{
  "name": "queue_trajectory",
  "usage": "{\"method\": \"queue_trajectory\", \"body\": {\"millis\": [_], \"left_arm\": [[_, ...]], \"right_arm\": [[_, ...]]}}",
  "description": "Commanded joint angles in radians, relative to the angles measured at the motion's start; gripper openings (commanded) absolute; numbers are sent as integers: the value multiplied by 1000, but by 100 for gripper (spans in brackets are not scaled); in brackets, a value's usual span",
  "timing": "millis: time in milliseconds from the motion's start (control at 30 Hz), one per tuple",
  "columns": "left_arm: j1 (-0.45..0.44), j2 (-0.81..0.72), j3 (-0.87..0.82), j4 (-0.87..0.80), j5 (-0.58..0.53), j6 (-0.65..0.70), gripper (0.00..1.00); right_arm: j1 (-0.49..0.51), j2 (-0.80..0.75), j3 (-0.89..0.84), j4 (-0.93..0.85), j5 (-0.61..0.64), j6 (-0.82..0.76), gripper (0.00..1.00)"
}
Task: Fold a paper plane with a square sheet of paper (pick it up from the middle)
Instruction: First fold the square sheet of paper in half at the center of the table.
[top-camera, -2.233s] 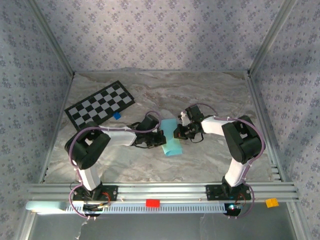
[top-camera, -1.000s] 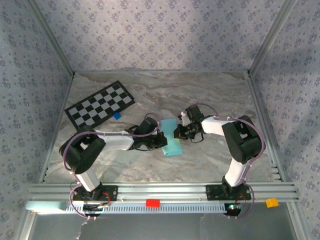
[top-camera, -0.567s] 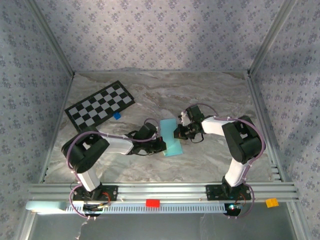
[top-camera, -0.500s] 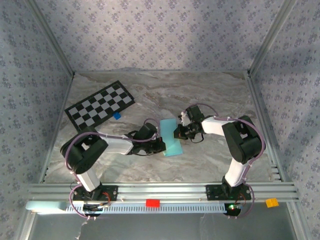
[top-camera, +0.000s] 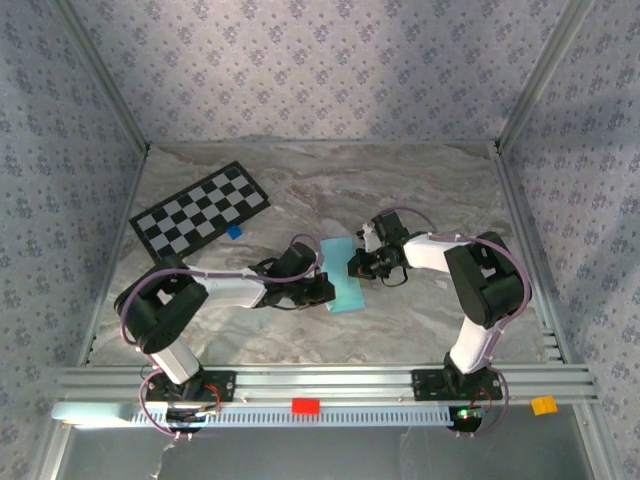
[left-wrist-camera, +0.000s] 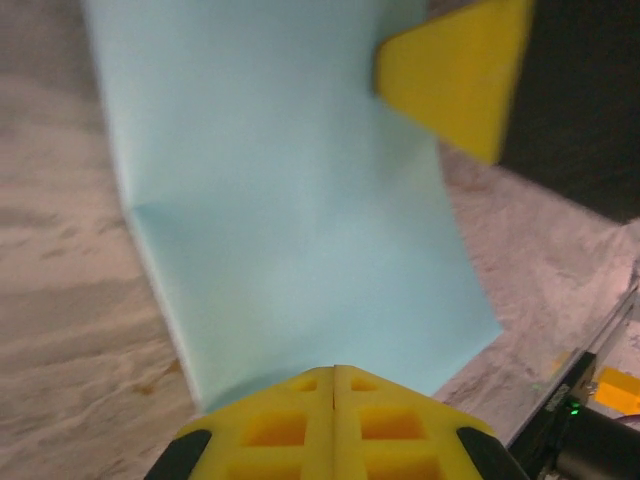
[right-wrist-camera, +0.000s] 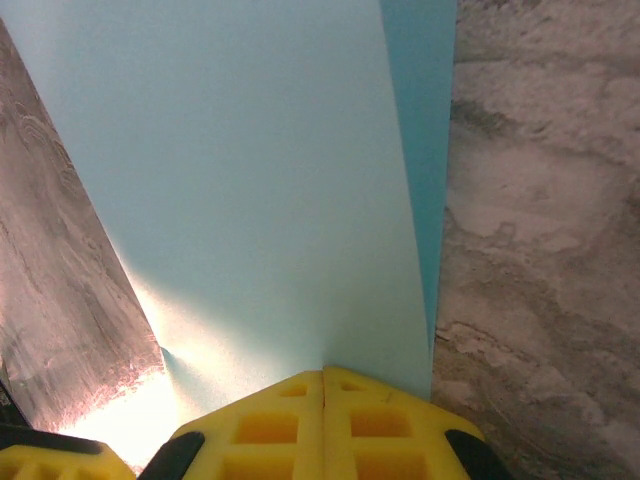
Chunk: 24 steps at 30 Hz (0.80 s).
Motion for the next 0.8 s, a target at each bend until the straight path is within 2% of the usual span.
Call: {"method": "queue_trajectory", "body": {"millis": [0, 167, 400, 533, 700, 767], "left_arm": [[-10, 45, -71, 5, 5, -10, 3], [-30, 28, -99, -13, -6, -5, 3], [-35, -62, -17, -91, -49, 17, 5], [-35, -60, 3, -27, -45, 2, 9], [-35, 19, -24, 92, 8, -52, 9], [-37, 34, -44, 92, 6, -63, 8]], "right_arm": [[-19, 68, -63, -134, 191, 6, 0], [-19, 70, -71, -129, 192, 7, 0], [-19, 67, -72, -128, 192, 7, 0], [-19, 69, -73, -126, 196, 7, 0], [-20, 67, -77, -127, 206, 8, 0], [-20, 67, -78, -129, 207, 6, 0]]}}
